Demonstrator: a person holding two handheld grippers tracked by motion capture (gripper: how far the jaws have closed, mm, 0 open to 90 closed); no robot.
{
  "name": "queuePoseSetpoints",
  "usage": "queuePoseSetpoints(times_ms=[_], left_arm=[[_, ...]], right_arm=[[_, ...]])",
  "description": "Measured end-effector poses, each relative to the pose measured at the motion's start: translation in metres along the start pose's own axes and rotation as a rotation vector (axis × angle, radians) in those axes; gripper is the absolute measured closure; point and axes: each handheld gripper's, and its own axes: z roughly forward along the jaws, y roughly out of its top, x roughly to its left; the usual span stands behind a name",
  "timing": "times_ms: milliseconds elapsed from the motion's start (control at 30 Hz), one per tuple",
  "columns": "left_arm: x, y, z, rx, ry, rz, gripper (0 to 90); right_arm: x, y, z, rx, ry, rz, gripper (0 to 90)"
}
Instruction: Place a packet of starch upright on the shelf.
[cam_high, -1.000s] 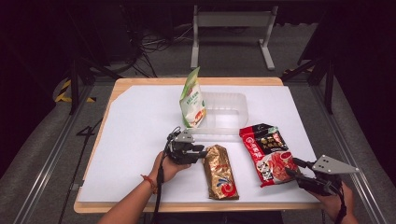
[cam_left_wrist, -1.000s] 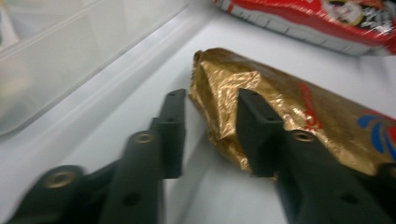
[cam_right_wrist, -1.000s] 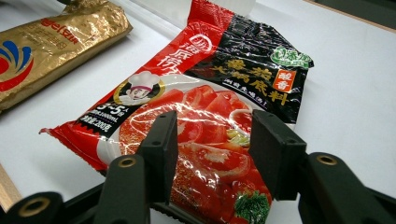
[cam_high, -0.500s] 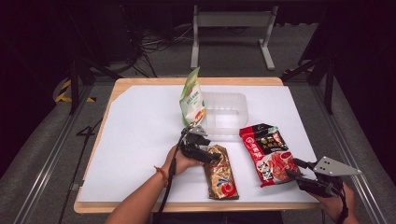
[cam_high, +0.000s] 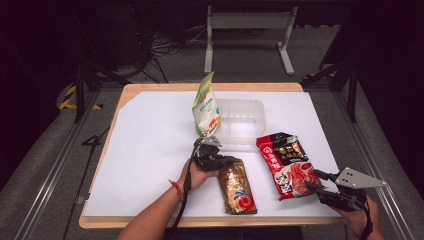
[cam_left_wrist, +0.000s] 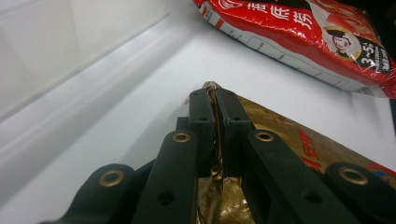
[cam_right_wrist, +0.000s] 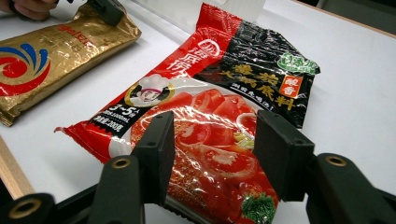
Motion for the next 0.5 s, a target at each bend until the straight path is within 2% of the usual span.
queuePoseSetpoints(times_ms=[167, 233, 267, 333, 500], left_arm=[[-0.003, 0.001, -0.009, -0.027, 0.015, 0.021, 87.0], [-0.007, 0.003, -0.017, -0.069, 0.026, 0.027, 87.1], [-0.007, 0.003, -0.017, -0.069, 0.026, 0.027, 87.2], [-0.012, 0.006, -0.027, -0.106, 0.03, 0.048, 87.3], [-0.021, 0.013, -0.05, -0.196, 0.036, 0.045, 87.8]], right_arm=[[-0.002, 0.001, -0.002, -0.009, -0.004, 0.0, 45.9], [-0.003, 0.001, -0.002, -0.014, 0.001, 0.007, 45.1], [-0.003, 0.001, -0.002, -0.014, 0.001, 0.007, 45.1], [-0.003, 0.002, -0.001, -0.012, -0.002, 0.007, 44.9], [-0.003, 0.006, -0.001, -0.025, -0.022, 0.008, 41.5]])
